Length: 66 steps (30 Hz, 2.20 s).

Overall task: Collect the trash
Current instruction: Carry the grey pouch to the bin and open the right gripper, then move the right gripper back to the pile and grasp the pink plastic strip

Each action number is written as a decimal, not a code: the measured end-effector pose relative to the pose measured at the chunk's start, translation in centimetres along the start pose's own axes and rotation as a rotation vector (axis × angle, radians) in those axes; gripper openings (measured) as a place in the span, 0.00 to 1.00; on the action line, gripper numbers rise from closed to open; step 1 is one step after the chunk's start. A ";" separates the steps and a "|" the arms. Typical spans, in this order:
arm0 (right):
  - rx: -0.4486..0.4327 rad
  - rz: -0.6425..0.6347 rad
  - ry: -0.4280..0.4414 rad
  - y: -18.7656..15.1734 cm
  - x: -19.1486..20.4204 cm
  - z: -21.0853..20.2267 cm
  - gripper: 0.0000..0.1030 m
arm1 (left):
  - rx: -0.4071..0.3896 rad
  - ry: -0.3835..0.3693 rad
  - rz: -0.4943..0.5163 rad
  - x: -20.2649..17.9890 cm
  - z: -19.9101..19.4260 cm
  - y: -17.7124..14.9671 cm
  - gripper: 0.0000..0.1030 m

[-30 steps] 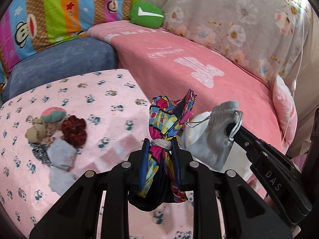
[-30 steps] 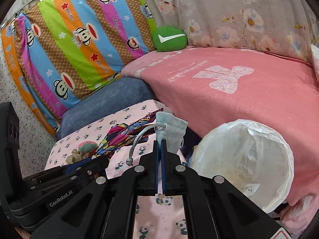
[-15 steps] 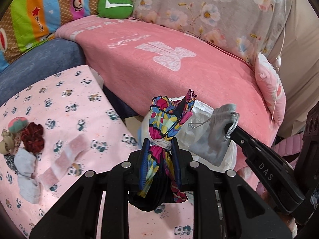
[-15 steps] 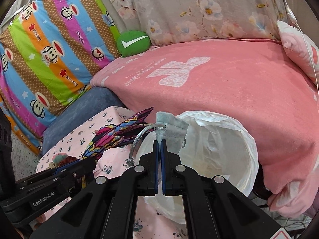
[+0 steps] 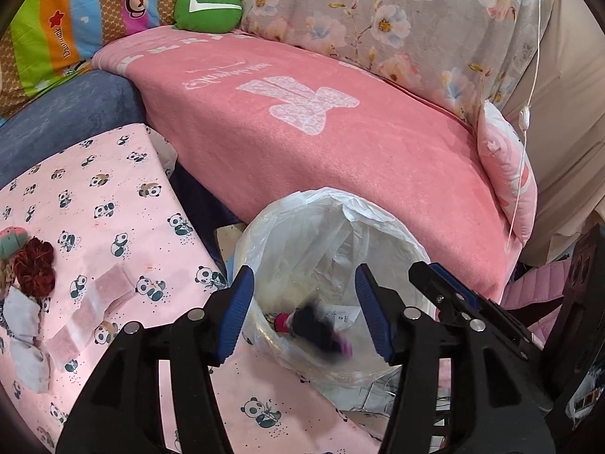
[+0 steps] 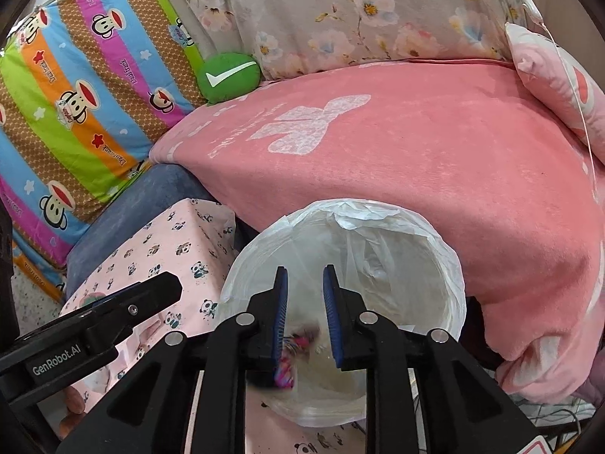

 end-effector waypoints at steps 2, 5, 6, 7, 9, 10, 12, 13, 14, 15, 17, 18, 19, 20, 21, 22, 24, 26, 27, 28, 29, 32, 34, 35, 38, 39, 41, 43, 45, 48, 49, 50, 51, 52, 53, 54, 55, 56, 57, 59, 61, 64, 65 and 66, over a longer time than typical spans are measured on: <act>0.002 0.000 0.001 -0.1 0.1 0.1 0.24 | 0.005 0.007 -0.007 0.3 0.0 -0.2 0.51; 0.008 -0.011 0.004 -0.4 0.6 0.2 0.29 | 0.010 0.019 -0.016 0.8 -0.1 -0.7 0.51; 0.009 -0.014 0.006 -0.5 0.8 0.2 0.30 | 0.011 0.023 -0.019 1.0 -0.2 -0.8 0.51; 0.010 -0.017 0.009 -0.6 1.0 0.2 0.31 | 0.011 0.026 -0.023 1.2 -0.3 -1.0 0.51; 0.015 -0.026 0.013 -0.9 1.4 0.3 0.31 | 0.009 0.034 -0.030 1.5 -0.6 -1.2 0.51; 0.017 -0.031 0.016 -1.1 1.6 0.3 0.31 | 0.008 0.039 -0.035 1.7 -0.7 -1.3 0.51; 0.021 -0.040 0.019 -1.3 2.0 0.3 0.31 | 0.006 0.045 -0.045 2.2 -1.0 -1.6 0.51; 0.023 -0.044 0.020 -1.5 2.2 0.3 0.31 | 0.006 0.049 -0.050 2.4 -1.1 -1.7 0.51; 0.025 -0.048 0.023 -1.6 2.5 0.3 0.31 | 0.005 0.052 -0.055 2.6 -1.3 -1.8 0.51; 0.027 -0.052 0.025 -1.7 2.7 0.3 0.32 | 0.003 0.056 -0.060 2.9 -1.5 -1.9 0.51; 0.030 -0.061 0.029 -2.0 3.1 0.3 0.32 | 0.002 0.063 -0.071 3.3 -1.8 -2.1 0.51; 0.032 -0.066 0.032 -2.1 3.3 0.3 0.32 | 0.001 0.067 -0.078 3.6 -2.0 -2.3 0.51; 0.034 -0.071 0.034 -2.2 3.6 0.3 0.32 | 0.001 0.071 -0.085 3.9 -2.2 -2.4 0.51; 0.036 -0.076 0.036 -2.4 3.9 0.3 0.32 | 0.000 0.075 -0.090 4.2 -2.3 -2.5 0.52; 0.038 -0.080 0.039 -2.5 4.1 0.3 0.33 | -0.002 0.082 -0.098 4.6 -2.6 -2.7 0.53; 0.041 -0.085 0.041 -2.7 4.4 0.3 0.35 | -0.003 0.089 -0.104 4.9 -2.8 -2.9 0.53; 0.042 -0.095 0.043 -3.0 4.9 0.3 0.37 | -0.006 0.103 -0.118 5.6 -3.1 -3.2 0.54; 0.047 -0.105 0.049 -3.4 5.5 0.3 0.38 | -0.006 0.114 -0.136 6.4 -3.5 -3.7 0.54; 0.050 -0.111 0.051 -3.6 5.8 0.3 0.38 | -0.005 0.119 -0.147 6.9 -3.7 -3.9 0.54; 0.053 -0.118 0.054 -3.8 6.1 0.4 0.38 | -0.005 0.124 -0.159 7.3 -3.9 -4.1 0.54; 0.055 -0.124 0.058 -3.9 6.4 0.4 0.38 | -0.004 0.130 -0.169 7.8 -4.1 -4.3 0.54; 0.062 -0.143 0.067 -4.3 7.4 0.4 0.38 | -0.008 0.144 -0.190 8.8 -4.7 -4.9 0.54; 0.066 -0.153 0.071 -4.6 8.0 0.4 0.38 | -0.008 0.155 -0.203 9.6 -5.1 -5.4 0.55; 0.069 -0.159 0.074 -4.8 8.3 0.4 0.38 | -0.009 0.160 -0.209 9.9 -5.3 -5.6 0.56; 0.077 -0.175 0.079 -5.4 9.2 0.5 0.39 | -0.016 0.186 -0.229 10.9 -6.0 -6.1 0.61; 0.079 -0.180 0.081 -5.6 9.5 0.6 0.39 | -0.017 0.191 -0.232 11.2 -6.2 -6.4 0.61; 0.086 -0.193 0.084 -6.0 10.1 0.7 0.40 | -0.019 0.201 -0.241 11.9 -6.6 -6.8 0.61; 0.093 -0.207 0.089 -6.5 10.8 0.7 0.40 | -0.020 0.211 -0.253 12.6 -6.9 -7.2 0.61; 0.099 -0.220 0.093 -6.9 11.5 0.9 0.40 | -0.019 0.221 -0.266 13.3 -7.3 -7.7 0.61; 0.109 -0.242 0.098 -7.6 12.6 1.0 0.41 | -0.017 0.239 -0.290 14.5 -7.8 -8.5 0.64; 0.113 -0.248 0.101 -7.9 12.9 1.1 0.41 | -0.016 0.246 -0.299 14.8 -8.0 -8.9 0.65; 0.117 -0.254 0.103 -8.1 13.3 1.2 0.41 | -0.015 0.253 -0.308 15.3 -8.1 -9.2 0.65; 0.121 -0.260 0.105 -8.4 13.7 1.3 0.41 | -0.013 0.258 -0.314 15.7 -8.3 -9.5 0.65; 0.125 -0.267 0.108 -8.6 14.0 1.4 0.42 | -0.010 0.267 -0.324 16.1 -8.4 -9.9 0.66; 0.130 -0.273 0.111 -8.8 14.4 1.5 0.42 | -0.008 0.273 -0.333 16.5 -8.5 -10.2 0.67; 0.134 -0.280 0.113 -9.1 14.7 1.7 0.42 | -0.004 0.282 -0.346 17.1 -8.7 -10.7 0.68; 0.139 -0.288 0.118 -9.4 15.2 1.8 0.42 | -0.001 0.290 -0.356 17.6 -8.8 -11.2 0.68; 0.144 -0.295 0.121 -9.7 15.6 1.9 0.42 | 0.002 0.297 -0.365 18.0 -8.9 -11.5 0.70; 0.148 -0.303 0.124 -10.1 16.0 2.0 0.42 | 0.008 0.307 -0.376 18.5 -9.0 -12.0 0.73; 0.158 -0.319 0.131 -10.7 16.7 2.2 0.43 | 0.016 0.326 -0.400 19.5 -9.2 -12.9 0.73; 0.168 -0.331 0.137 -11.3 17.5 2.4 0.43 | 0.031 0.339 -0.423 20.6 -9.1 -13.8 0.74; 0.184 -0.352 0.144 -12.2 18.6 3.0 0.43 | 0.052 0.350 -0.458 21.9 -8.9 -15.2 0.74; 0.189 -0.358 0.146 -12.5 18.9 3.2 0.43 | 0.058 0.351 -0.467 22.3 -8.8 -15.6 0.74; 0.195 -0.364 0.147 -12.8 19.2 3.4 0.43 | 0.066 0.352 -0.479 22.7 -8.7 -16.1 0.74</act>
Point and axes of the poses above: each gripper's, at about its wrist camera, not at the fingertips, and z roughly the way its jaws point, x to its left, y to its top, the point moved 2 cm from there along z, roughly the way its jaws point, and after that the axes turned 13 degrees about z, right-handed, at the moved point
